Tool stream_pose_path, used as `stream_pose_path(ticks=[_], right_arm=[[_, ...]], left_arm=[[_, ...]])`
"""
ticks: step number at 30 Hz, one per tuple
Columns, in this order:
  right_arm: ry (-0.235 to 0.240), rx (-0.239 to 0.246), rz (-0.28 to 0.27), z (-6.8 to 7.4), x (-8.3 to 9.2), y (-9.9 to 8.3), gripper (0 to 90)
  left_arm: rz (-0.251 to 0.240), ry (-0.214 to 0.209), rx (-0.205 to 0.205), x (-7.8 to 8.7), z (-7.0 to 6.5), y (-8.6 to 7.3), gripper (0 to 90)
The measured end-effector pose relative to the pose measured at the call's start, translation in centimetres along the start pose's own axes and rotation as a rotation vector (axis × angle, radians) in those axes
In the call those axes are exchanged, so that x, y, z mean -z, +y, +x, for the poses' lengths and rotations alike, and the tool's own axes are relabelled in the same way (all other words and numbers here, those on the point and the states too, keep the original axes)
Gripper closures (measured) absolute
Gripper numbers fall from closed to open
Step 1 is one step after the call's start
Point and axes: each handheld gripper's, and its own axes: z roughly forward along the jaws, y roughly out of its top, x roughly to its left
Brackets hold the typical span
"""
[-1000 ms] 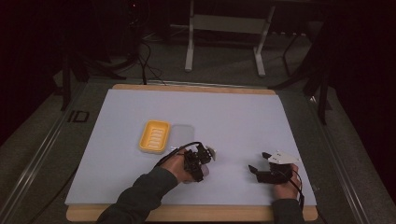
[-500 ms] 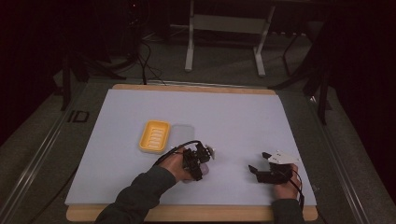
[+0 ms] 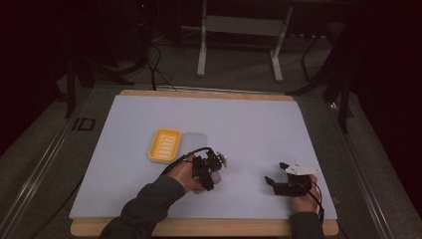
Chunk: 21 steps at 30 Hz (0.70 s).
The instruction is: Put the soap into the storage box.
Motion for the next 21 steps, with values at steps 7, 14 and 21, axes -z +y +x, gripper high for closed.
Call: stream_pose_path(ticks=[7, 14, 21], right_arm=[[0.001, 0.0, 0.001, 0.0, 0.0, 0.0, 19.4], [-0.001, 0.002, 0.003, 0.0, 0.0, 0.0, 19.4], [-0.002, 0.007, 0.007, 0.1, 0.0, 0.0, 19.4]], left_arm=[[-0.008, 0.001, 0.011, 0.5, 0.4, -0.3, 49.8], [-0.021, 0.005, 0.026, 1.1, 0.8, -0.6, 49.8], [-0.034, 0.006, 0.039, 1.8, 1.3, -0.9, 49.8]])
